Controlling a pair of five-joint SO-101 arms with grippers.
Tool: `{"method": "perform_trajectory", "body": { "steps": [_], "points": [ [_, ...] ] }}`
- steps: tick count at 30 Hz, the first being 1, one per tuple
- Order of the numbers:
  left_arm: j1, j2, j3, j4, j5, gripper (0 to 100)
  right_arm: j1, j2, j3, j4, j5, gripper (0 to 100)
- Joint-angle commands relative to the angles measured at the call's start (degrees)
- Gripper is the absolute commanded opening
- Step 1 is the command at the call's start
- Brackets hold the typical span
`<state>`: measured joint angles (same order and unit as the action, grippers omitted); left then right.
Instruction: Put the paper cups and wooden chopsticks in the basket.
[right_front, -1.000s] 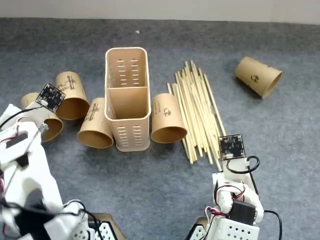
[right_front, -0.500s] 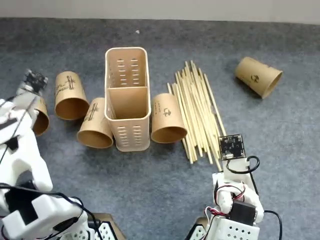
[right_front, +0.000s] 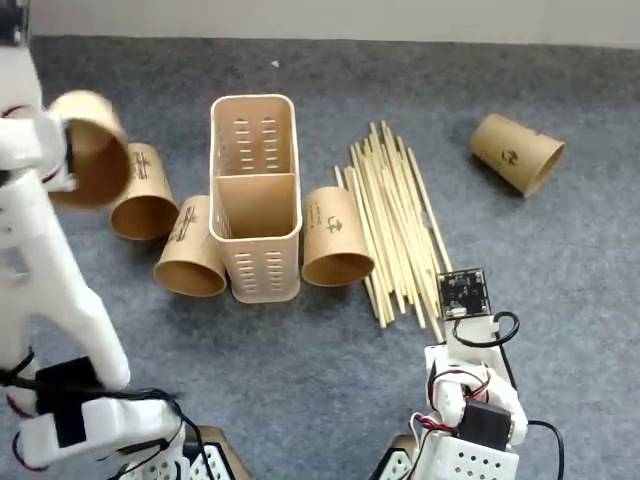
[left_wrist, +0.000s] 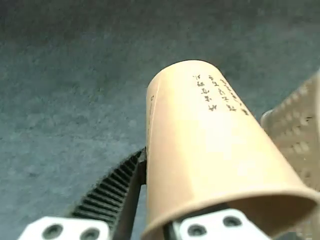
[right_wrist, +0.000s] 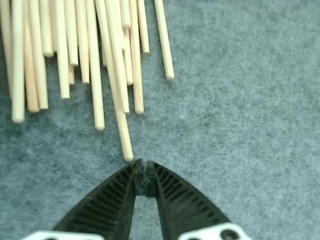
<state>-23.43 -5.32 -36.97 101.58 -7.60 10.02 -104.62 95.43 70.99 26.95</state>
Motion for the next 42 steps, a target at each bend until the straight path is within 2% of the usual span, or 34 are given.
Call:
{"method": "perform_trajectory", "body": {
  "steps": [1, 4, 7, 11, 18, 24, 26, 34, 38, 42],
  "points": [
    [14.02, 2.59, -6.29, 0.97, 9.85, 0, 0.48, -0.31, 8.22, -0.84, 0.44, 0.6],
    [21.67, 4.18, -11.74, 0.88, 15.12, 0, 0.57, -0.31, 8.22, -0.84, 0.44, 0.6],
    [29.05, 5.23, -15.16, 0.97, 16.44, 0, 0.57, -0.31, 8.22, -0.84, 0.44, 0.6],
    [32.57, 8.04, -13.58, 1.05, 20.04, 1, 0.57, -0.31, 8.22, -0.84, 0.44, 0.6],
    [30.99, 16.40, -6.99, 1.05, 24.09, 2, 0.66, -0.31, 8.22, -0.84, 0.44, 0.6],
    [30.73, 17.98, -7.34, 0.88, 23.82, 19, 0.66, -0.31, 8.22, -0.84, 0.44, 0.6],
    [29.41, 17.71, -9.45, 0.88, 23.38, 21, 0.66, -0.31, 8.22, -0.84, 0.44, 0.6],
    [20.70, 15.60, -25.89, 0.88, 15.30, 21, 0.57, -0.31, 8.22, -0.84, 0.44, 0.6],
    [17.89, 15.60, -23.69, 0.97, 13.71, 21, 0.48, -0.31, 8.22, -0.84, 0.44, 0.6],
    [10.07, 15.52, -25.27, 0.35, 13.19, 21, 0.66, -0.31, 8.22, -0.84, 0.44, 0.6]
  ]
}}
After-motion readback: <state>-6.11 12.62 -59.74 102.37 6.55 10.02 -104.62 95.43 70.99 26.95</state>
